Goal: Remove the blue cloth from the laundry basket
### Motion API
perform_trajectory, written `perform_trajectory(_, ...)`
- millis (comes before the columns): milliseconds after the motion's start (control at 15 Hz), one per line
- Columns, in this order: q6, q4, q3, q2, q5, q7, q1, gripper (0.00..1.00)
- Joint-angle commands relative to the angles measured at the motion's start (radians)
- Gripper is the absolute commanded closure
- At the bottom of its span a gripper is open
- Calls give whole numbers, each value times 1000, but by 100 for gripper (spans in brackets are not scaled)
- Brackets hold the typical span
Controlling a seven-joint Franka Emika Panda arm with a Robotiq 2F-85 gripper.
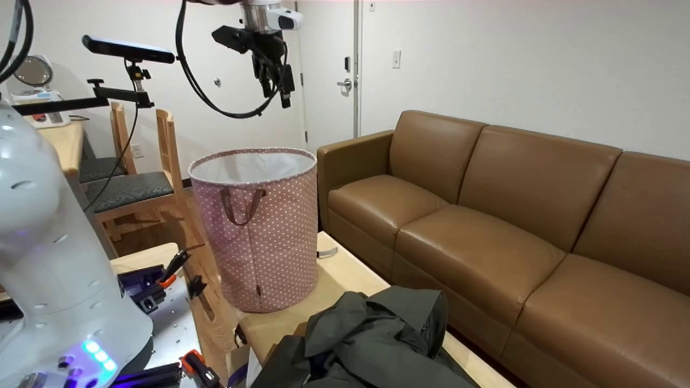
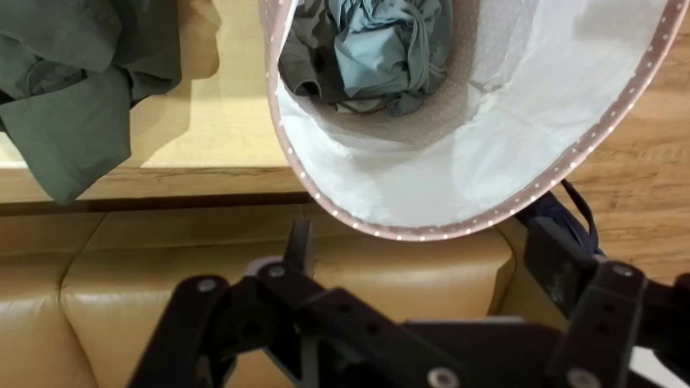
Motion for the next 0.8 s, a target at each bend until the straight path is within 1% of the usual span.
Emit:
perform_trajectory(0,-10,59,2,152,19,-34,14,0)
perform_trajectory(200,-3,93,1,259,63,-89,31,0)
perform_trajectory(333,0,115,-1,300,94,-135,30,0)
perform_trajectory(400,-2,72,4,254,54,-79,27,0)
perform_trajectory(533,-2,98,3,292,64,-98,27,0)
perform_trajectory(667,-2,107,2,299,64,-101,27,0)
perform_trajectory(733,-16,119,8,306,17,-37,32,0)
